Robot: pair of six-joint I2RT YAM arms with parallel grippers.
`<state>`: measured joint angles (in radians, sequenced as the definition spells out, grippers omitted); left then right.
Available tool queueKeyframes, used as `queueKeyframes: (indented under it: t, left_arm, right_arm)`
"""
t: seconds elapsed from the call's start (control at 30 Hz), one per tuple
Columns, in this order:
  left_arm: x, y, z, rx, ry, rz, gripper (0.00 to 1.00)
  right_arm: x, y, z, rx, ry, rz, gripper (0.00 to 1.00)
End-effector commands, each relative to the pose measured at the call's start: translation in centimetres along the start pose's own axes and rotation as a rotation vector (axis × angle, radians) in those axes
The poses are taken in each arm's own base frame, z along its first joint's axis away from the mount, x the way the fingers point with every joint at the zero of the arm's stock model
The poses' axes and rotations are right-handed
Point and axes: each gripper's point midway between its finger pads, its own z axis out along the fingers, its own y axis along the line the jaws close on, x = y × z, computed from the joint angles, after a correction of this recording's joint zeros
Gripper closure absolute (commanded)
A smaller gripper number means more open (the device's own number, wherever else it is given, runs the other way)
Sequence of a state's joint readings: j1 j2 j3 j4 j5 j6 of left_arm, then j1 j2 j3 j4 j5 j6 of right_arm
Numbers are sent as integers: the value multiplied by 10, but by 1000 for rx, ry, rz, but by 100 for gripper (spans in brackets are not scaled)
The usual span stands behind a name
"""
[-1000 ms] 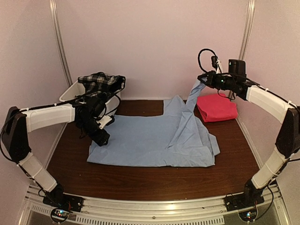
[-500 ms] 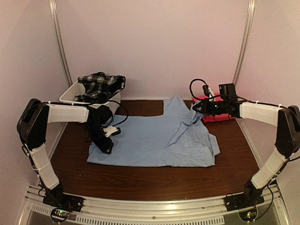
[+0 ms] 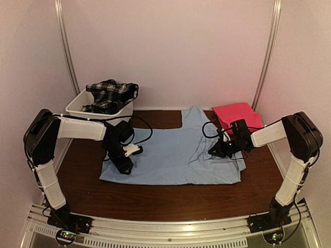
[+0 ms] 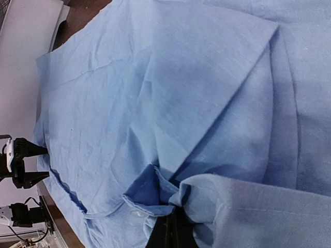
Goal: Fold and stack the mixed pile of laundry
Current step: Fold the flattened T-shirt at the center of the board.
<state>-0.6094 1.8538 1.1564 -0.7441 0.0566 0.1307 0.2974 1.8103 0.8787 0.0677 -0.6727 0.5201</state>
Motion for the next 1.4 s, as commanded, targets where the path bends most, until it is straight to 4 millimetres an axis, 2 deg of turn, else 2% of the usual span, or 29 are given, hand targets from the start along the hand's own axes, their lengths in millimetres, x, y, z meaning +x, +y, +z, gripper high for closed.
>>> queueKeyframes:
  t: [0.0, 0.07, 0.13, 0.2, 0.23, 0.33, 0.43, 0.53, 0.7, 0.77, 0.83, 0.97, 1.07, 1.17, 1.37]
  left_arm:
    - [-10, -46, 20, 126, -9, 94, 37]
    - [-16, -62, 15, 163, -34, 136, 38]
    - [-22, -61, 1, 165, -81, 139, 37]
    - [-25, -48, -17, 159, -134, 106, 37]
    - [-24, -34, -26, 150, -156, 64, 37]
    - [-15, -4, -37, 99, -156, -9, 37]
    - [-17, 7, -39, 76, -168, -57, 37]
    - [-19, 0, -35, 132, -182, -81, 37]
    - [25, 14, -7, 39, -15, -97, 39]
    - [29, 21, -7, -5, 1, -99, 41]
    - [19, 17, -19, 8, -59, -77, 43]
    - [4, 13, -58, -13, -206, -13, 43]
    - [4, 4, -72, 9, -260, 10, 43]
    - [9, -1, -65, 18, -249, 31, 44]
    - [10, -10, -39, 45, -180, 82, 46]
  right_arm:
    - [2, -35, -30, 99, -62, 69, 100]
    - [0, -42, -45, 110, -83, 81, 100]
    - [-3, -43, -57, 124, -100, 68, 100]
    - [-5, -38, -67, 140, -109, 51, 100]
    - [-7, -34, -72, 138, -119, 42, 100]
    - [-9, -27, -80, 130, -131, 32, 100]
    - [-9, -21, -84, 113, -137, 21, 100]
    - [-6, -18, -83, 94, -124, 15, 100]
    - [0, -10, -81, 43, -99, 6, 100]
    - [-1, 1, -85, 0, -106, -14, 100]
    - [-5, 14, -92, -39, -129, -41, 100]
    - [-23, 41, -113, -86, -197, -102, 100]
    - [-38, 59, -127, -105, -242, -141, 100]
    - [-54, 76, -142, -112, -287, -181, 100]
    - [-74, 100, -165, -115, -344, -238, 100]
